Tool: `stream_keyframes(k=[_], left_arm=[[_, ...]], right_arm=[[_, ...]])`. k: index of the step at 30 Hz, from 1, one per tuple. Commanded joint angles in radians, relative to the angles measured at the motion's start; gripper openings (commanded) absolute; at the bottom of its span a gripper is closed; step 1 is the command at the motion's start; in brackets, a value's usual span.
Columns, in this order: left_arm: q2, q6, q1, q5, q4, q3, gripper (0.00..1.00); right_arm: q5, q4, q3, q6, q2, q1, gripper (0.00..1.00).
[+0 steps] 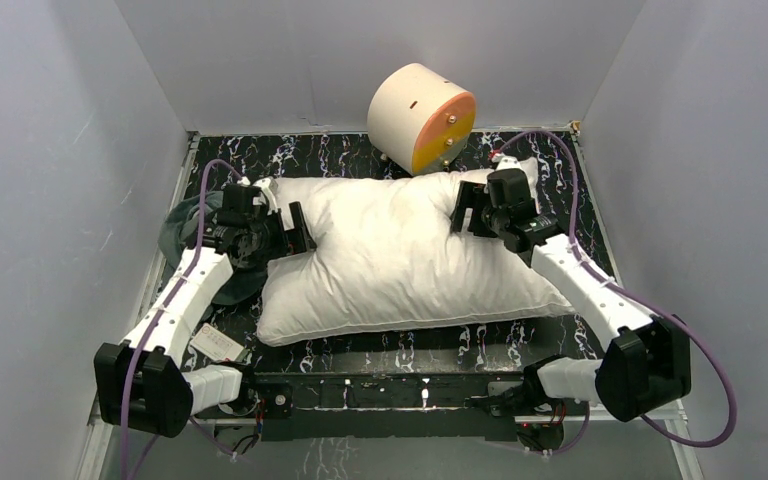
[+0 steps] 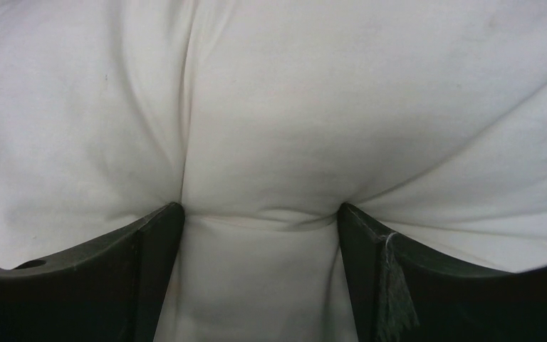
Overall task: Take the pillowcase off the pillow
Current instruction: Adjust the pillow at the center of the board.
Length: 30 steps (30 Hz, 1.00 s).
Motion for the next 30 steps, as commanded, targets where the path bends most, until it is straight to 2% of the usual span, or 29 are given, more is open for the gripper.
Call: stream_keyframes(k=[1, 4, 6, 8, 10, 12, 14, 16, 18, 21, 25, 28, 30], left_arm=[[0.029, 0.020, -0.012, -0.031, -0.030, 0.048, 0.98], [0.065, 0.047, -0.012, 0.034, -0.009, 0.063, 0.98], [0.096, 0.052, -0.012, 0.091, 0.012, 0.069, 0.98], [0.117, 0.054, -0.012, 0.159, 0.044, 0.069, 0.98], [0.133, 0.048, -0.012, 0.212, 0.077, 0.068, 0.98], [0.143, 0.043, -0.012, 0.211, 0.093, 0.075, 0.97], [0.135, 0.028, -0.012, 0.093, 0.073, 0.085, 0.97], [0.129, -0.006, -0.012, -0.138, -0.034, 0.129, 0.98], [0.114, -0.010, -0.012, -0.286, -0.110, 0.193, 0.98], [0.053, 0.008, -0.012, -0.352, -0.138, 0.254, 0.98], [-0.031, -0.035, -0.013, -0.482, -0.151, 0.277, 0.98], [-0.060, -0.060, -0.013, -0.563, -0.197, 0.305, 0.98], [-0.071, -0.063, -0.013, -0.598, -0.239, 0.332, 0.98]], right_arm=[[0.061, -0.158, 0.031, 0.064, -0.066, 0.062, 0.88], [0.207, -0.161, 0.055, 0.047, -0.165, 0.062, 0.89], [0.247, -0.147, 0.069, 0.020, -0.226, 0.062, 0.90], [0.180, -0.109, 0.078, -0.026, -0.270, 0.061, 0.90], [0.050, -0.068, 0.080, -0.057, -0.287, 0.062, 0.90], [-0.083, -0.039, 0.078, -0.064, -0.278, 0.062, 0.89], [-0.175, -0.030, 0.054, -0.060, -0.244, 0.062, 0.89], [-0.188, -0.035, 0.017, -0.080, -0.198, 0.062, 0.91], [-0.065, -0.089, 0.006, -0.088, -0.134, 0.061, 0.93], [0.080, -0.136, 0.002, -0.083, -0.058, 0.061, 0.98], [0.099, -0.137, 0.035, -0.052, -0.047, 0.061, 0.98], [0.104, -0.068, 0.039, -0.069, -0.135, 0.061, 0.98], [0.133, 0.022, 0.013, -0.095, -0.250, 0.059, 0.99]])
